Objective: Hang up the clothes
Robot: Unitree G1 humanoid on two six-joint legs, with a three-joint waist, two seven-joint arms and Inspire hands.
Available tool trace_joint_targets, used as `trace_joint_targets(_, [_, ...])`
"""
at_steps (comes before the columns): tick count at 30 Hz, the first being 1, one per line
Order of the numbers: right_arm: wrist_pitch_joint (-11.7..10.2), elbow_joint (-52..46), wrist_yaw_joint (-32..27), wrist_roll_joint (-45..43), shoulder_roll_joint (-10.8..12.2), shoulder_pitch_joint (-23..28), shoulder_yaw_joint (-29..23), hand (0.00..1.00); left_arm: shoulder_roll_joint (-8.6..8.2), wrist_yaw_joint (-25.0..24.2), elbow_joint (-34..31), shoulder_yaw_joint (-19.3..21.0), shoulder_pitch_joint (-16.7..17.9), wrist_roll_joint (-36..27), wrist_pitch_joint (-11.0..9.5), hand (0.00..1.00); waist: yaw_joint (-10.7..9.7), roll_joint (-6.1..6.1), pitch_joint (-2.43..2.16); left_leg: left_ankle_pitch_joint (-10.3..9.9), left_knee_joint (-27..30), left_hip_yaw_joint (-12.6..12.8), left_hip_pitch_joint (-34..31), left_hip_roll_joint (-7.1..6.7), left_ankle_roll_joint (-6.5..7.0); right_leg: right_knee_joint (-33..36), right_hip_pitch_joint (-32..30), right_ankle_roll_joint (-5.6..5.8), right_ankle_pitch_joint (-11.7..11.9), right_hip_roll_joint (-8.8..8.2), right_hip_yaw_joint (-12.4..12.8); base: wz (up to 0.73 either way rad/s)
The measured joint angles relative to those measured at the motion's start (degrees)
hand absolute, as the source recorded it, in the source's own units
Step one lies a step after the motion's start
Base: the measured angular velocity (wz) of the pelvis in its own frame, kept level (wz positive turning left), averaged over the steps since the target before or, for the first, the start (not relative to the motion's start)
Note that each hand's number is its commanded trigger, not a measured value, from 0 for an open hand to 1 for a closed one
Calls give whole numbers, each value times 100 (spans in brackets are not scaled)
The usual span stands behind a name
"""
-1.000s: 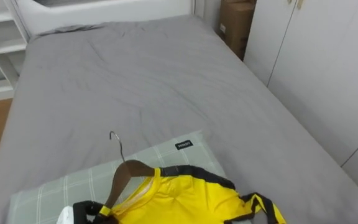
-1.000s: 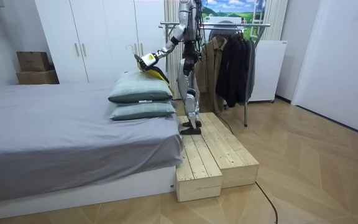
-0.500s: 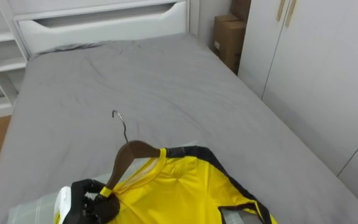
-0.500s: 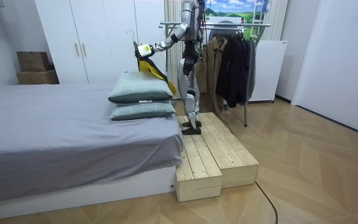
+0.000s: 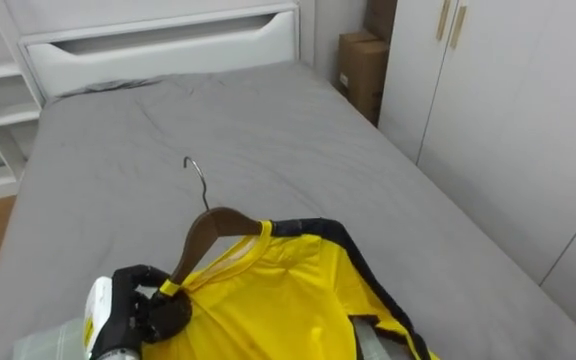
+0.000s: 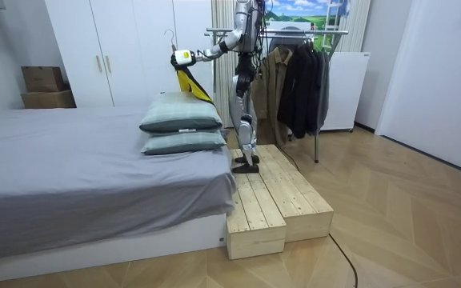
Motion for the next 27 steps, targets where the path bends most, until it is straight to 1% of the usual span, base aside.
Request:
trace_joint_targets(3, [-42, -21, -31, -53, -1, -4, -41, 0, 54, 0, -211, 63, -5, 3, -6, 100, -63, 45, 6, 0, -14, -1, 35, 0, 0, -3, 35, 0, 0, 0, 0, 0])
trace_joint_targets(5, [-42, -13, -44, -59, -7, 9, -116, 0, 61, 0, -266, 106, -6, 11, -6, 100, -89, 70, 23, 0, -32, 0, 87, 1, 0, -11, 78, 0, 0, 4, 17, -3])
trace_joint_targets(6, [-42, -10, -68, -151, -16, 13, -220, 0, 61, 0, -278, 134, -6, 66, -6, 100, -126, 91, 42, 0, -44, 1, 112, 1, 0, -21, 101, 0, -1, 5, 21, 0])
trace_joint_targets(8, [-42, -13, -143, -292, -39, 8, -331, 0, 68, 0, -304, 158, -7, 188, -6, 100, -186, 121, 53, 0, -44, 0, 110, 0, 0, -23, 101, 1, -2, 5, 21, 0])
trace_joint_targets(11, [-42, -28, -210, -545, -53, 21, -443, 0, 69, -33, -357, 241, -8, 432, -6, 100, -205, 138, 46, 0, -42, 3, 113, 2, 0, -19, 95, -1, -5, 8, 21, 0])
trace_joint_targets(16, [-35, -4, -334, -1083, -190, -9, -420, 0, 74, -151, -501, 249, -33, 434, -3, 100, -184, 146, 36, 1, -46, 28, 124, 4, 0, -2, 83, -2, -5, 14, 76, -2])
trace_joint_targets(18, [-23, -86, -424, -1648, -302, -16, -421, 0, 127, -158, -648, 248, -34, 400, 2, 100, -189, 134, 39, 0, -47, 26, 120, 4, 0, 1, 74, -1, -5, 14, 79, -4])
trace_joint_targets(20, [-19, -182, -494, -1919, -386, -23, -421, 0, 165, -158, -815, 248, -34, 379, 2, 100, -191, 110, 34, 0, -46, 25, 119, 3, 0, 3, 72, -1, -5, 14, 80, 0])
trace_joint_targets(22, [-19, -242, -594, -2120, -421, -73, -429, 0, 216, -158, -927, 248, -42, 355, -20, 100, -192, 76, 22, 0, -45, 24, 120, 5, 0, 9, 71, -1, -5, 14, 77, 0])
trace_joint_targets(24, [-20, -266, -757, -2348, -462, -193, -440, 0, 271, -159, -929, 248, -78, 337, -31, 100, -195, 23, 9, 0, -45, 14, 129, 7, 0, 25, 74, -2, -5, 16, 69, 0])
trace_joint_targets(26, [-19, -354, -911, -2531, -503, -281, -443, 0, 312, -159, -929, 248, -101, 369, -31, 100, -184, -27, 7, 1, -44, 6, 128, 7, 0, 25, 74, -2, -5, 17, 67, 0])
trace_joint_targets(27, [-23, -453, -1009, -2648, -525, -329, -498, 0, 363, -159, -928, 248, -103, 376, -30, 100, -182, -56, 1, 1, -44, 5, 127, 7, 0, 20, 75, -2, -5, 17, 67, 0])
